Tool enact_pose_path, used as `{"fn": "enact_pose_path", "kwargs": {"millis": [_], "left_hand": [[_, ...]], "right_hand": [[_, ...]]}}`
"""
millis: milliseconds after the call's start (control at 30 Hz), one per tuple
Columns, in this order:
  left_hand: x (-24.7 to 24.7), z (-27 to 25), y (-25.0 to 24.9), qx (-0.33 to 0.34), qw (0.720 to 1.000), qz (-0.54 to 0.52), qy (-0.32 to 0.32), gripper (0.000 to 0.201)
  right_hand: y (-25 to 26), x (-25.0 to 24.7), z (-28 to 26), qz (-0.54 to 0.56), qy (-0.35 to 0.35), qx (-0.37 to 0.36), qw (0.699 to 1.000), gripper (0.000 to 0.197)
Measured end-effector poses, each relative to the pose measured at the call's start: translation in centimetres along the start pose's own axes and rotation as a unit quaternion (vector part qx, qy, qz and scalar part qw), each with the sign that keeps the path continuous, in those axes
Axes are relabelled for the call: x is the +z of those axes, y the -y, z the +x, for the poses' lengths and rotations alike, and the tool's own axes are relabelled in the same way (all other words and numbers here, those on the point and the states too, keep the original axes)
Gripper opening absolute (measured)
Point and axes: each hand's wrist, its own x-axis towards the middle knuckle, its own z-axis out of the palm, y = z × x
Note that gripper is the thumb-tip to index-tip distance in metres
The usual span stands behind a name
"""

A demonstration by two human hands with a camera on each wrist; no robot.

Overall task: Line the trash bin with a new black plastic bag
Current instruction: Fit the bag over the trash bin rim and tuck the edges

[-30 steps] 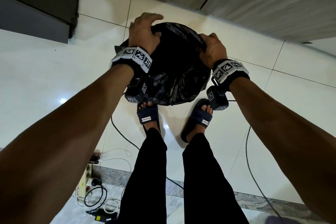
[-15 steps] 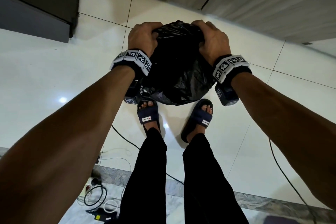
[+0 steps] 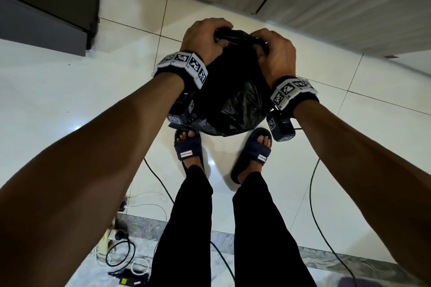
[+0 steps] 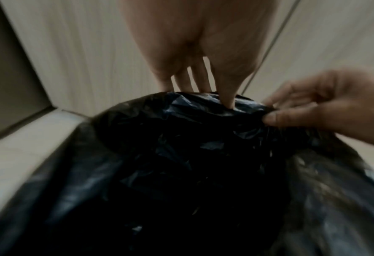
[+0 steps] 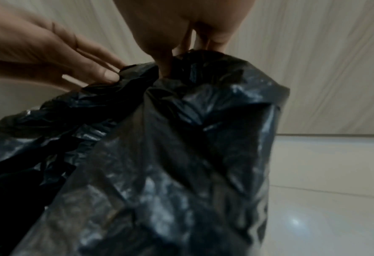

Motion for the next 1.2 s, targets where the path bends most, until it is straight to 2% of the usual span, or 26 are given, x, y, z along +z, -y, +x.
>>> {"fn": "enact_pose_path", "kwargs": {"millis": [167, 300, 433, 567, 700, 800, 967, 1067, 1200], "left_hand": [[1.3, 2.3, 0.4, -0.09, 0.988, -0.126, -0.018, 0.015], [1.5, 3.0, 0.5, -0.11, 0.981, -0.149, -0.049, 0.009], [1.2, 3.4, 0.2, -0.12, 0.978, -0.158, -0.055, 0.012], [1.8, 3.6, 0.2, -0.155, 0.972, -0.146, -0.103, 0.009], [2.2, 3.2, -0.4, -0.13, 0.98, -0.045, -0.141, 0.015], [1.8, 2.4, -0.6, -0.073, 0.989, -0.01, -0.125, 0.024], [1.5, -0.1, 0.2, -0.001, 1.0, 0.009, -0.028, 0.03], [1.0, -0.1, 0.7, -0.018, 1.0, 0.017, 0.002, 0.034], [1.1, -0.2, 0.7, -0.041, 0.999, -0.018, -0.016, 0.035]], "right_hand": [[-0.2, 0.1, 0.4, 0.08, -0.037, 0.064, 0.994, 0.019], [-0.1, 0.6, 1.4, 0.13, -0.048, 0.118, 0.983, 0.016], [-0.1, 0.7, 2.8, 0.149, -0.022, 0.154, 0.976, 0.012], [0.3, 0.8, 2.7, 0.094, -0.021, 0.106, 0.99, 0.019], [0.5, 0.6, 2.0, -0.01, -0.035, 0.015, 0.999, 0.026], [0.6, 0.2, 1.8, -0.074, -0.004, 0.008, 0.997, 0.031], [0.6, 0.0, 0.5, -0.028, 0.091, 0.017, 0.995, 0.038], [0.1, 0.4, -0.5, -0.029, 0.121, 0.005, 0.992, 0.048], [-0.3, 0.8, -0.6, -0.04, 0.088, -0.018, 0.995, 0.046]]}}
